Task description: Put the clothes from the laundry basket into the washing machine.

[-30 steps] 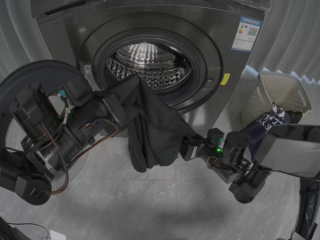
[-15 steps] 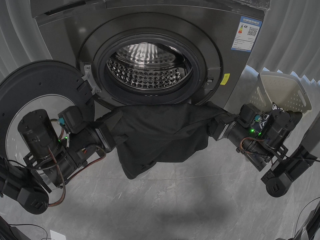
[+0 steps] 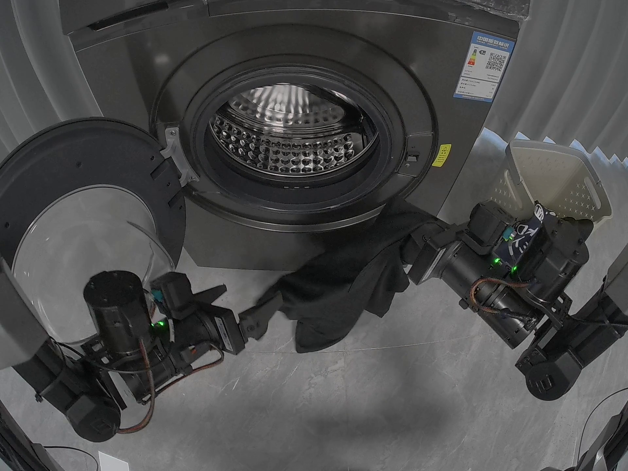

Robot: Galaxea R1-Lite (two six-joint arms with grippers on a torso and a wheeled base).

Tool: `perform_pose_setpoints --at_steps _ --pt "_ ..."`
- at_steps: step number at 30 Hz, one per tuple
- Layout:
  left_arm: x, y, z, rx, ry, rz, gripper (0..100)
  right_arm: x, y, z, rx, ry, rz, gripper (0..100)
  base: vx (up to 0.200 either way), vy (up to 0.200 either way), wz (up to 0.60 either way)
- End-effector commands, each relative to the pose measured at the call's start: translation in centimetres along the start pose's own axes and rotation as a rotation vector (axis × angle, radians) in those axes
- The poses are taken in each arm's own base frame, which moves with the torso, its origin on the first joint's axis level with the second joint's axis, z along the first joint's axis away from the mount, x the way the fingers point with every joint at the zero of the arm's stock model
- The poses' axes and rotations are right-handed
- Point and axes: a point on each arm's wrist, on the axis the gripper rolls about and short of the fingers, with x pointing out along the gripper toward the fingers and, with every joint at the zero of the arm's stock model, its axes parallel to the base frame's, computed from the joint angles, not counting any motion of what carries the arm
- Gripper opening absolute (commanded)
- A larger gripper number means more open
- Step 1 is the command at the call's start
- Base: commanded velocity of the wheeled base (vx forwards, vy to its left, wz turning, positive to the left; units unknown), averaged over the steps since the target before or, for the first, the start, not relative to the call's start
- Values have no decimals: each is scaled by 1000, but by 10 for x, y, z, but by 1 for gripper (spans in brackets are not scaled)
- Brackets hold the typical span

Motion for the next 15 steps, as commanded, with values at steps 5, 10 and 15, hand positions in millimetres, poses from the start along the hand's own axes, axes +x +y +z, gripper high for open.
perform_pose_setpoints --at_steps 5,10,15 --pt "18 -8 -42 38 112 -42 100 1 6 0 56 -9 -16 0 0 0 0" --pt "24 -18 -49 72 95 -110 100 1 7 0 60 -10 -15 0 0 0 0" --pt "32 -31 -53 120 58 -176 100 3 8 2 63 -20 -11 0 0 0 0"
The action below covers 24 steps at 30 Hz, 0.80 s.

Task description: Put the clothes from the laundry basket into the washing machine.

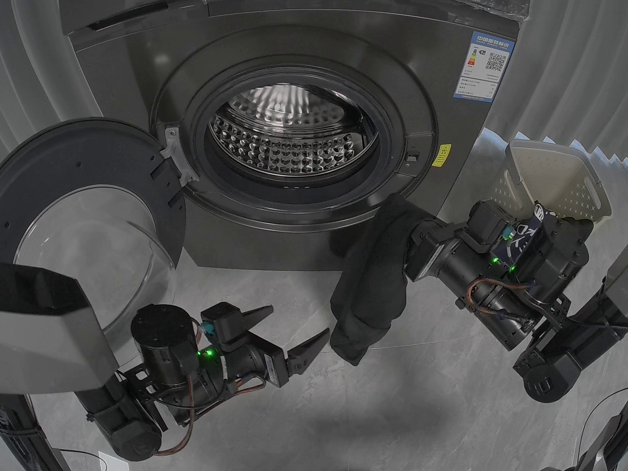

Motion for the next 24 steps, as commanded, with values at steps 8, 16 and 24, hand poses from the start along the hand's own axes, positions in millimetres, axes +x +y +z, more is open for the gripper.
perform_pose_setpoints --at_steps 8,16,24 --pt "25 -16 -4 19 -19 -86 100 11 3 1 34 -38 -36 0 0 0 0" --pt "47 -23 -15 23 -18 -109 100 28 18 3 100 -97 -40 0 0 0 0" --pt "84 -18 -24 24 -62 -90 100 31 33 9 174 -132 -20 0 0 0 0"
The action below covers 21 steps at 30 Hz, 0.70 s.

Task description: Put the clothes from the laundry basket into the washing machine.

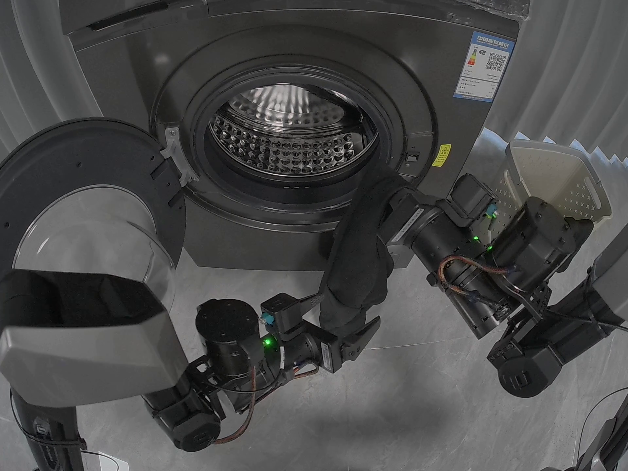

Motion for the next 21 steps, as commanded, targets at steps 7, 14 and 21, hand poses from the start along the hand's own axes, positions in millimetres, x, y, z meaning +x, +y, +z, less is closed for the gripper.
perform_pose_setpoints --at_steps 7,14,21 --pt "42 15 -14 3 -65 81 100 1 12 -3 30 -1 26 0 0 0 0" --pt "54 31 1 -1 -156 168 0 1 11 -3 29 -1 27 0 0 0 0" --pt "46 46 9 4 -169 239 0 1 7 0 22 -8 16 0 0 0 0"
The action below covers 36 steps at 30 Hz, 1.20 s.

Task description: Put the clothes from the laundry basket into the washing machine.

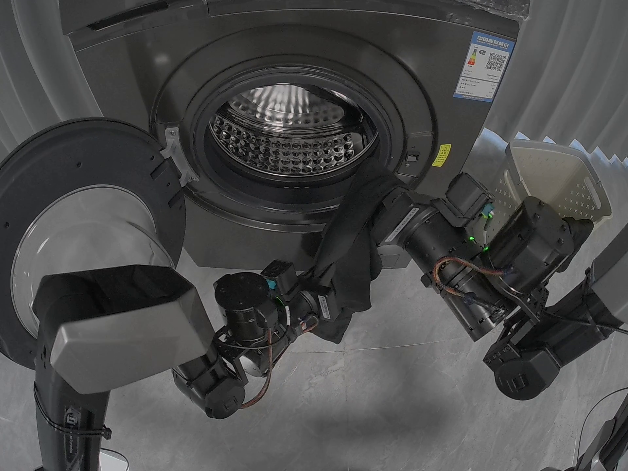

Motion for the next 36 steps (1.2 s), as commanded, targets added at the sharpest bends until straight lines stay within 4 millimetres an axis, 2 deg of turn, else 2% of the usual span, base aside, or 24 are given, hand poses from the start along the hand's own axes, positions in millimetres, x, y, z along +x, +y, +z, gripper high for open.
perform_pose_setpoints --at_steps 1,8,17,23,29,30,36 --pt "-6 11 16 9 -22 32 0 0 -1 1 -4 -2 -3 0 0 0 0" --pt "-29 30 40 28 -22 63 0 -1 -2 1 -7 2 -5 0 0 0 0" --pt "-35 48 66 34 -83 85 0 -4 -4 -3 -12 20 -11 0 0 0 0" --pt "-35 50 69 33 -94 93 0 -10 -6 -8 -21 56 -14 0 0 0 0" --pt "-37 50 67 31 -86 93 0 -20 1 -14 -22 100 13 0 0 0 0" --pt "-37 49 67 31 -84 91 100 -20 2 -14 -23 100 16 0 0 0 0" --pt "-36 51 65 28 -78 92 100 -21 8 -20 -17 126 63 0 0 0 0"
